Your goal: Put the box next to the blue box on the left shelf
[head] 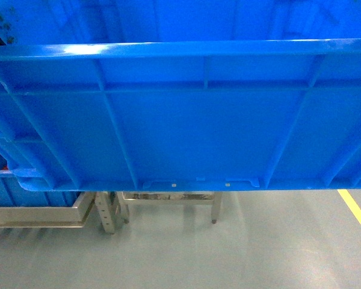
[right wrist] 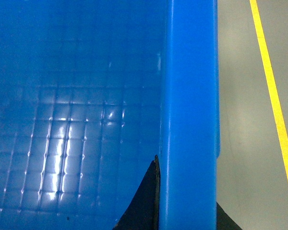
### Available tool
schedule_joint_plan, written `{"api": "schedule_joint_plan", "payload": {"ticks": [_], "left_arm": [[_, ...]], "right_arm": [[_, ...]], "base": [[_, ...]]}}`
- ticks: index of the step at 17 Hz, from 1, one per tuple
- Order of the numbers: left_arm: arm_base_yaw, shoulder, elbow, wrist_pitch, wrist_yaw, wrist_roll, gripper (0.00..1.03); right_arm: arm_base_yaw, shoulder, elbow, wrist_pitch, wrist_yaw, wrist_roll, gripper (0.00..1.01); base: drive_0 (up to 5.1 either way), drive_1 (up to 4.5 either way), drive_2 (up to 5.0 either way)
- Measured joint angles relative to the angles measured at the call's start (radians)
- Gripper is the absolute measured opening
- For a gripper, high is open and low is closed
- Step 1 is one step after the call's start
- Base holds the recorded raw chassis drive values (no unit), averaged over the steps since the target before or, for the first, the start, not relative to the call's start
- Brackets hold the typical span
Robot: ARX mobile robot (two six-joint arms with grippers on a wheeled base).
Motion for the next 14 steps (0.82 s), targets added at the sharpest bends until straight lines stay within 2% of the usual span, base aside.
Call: {"api": "schedule_joint_plan", "payload": {"ticks": [9,14], "left_arm": [[0.0,0.0,0.0,0.002,0.0,0.0,0.05],[0.0,0.0,0.0,-0.004,0.0,-0.001,0.05]], "right_arm": [[0.0,-0.001,0.0,0.001,0.0,0.0,0.07],[0.0,-0.001,0.0,-0.003,0.0,0.0,0.07]], "base": [[-4.7,1.55,3.5],[-4.9,2.44,2.4]]}}
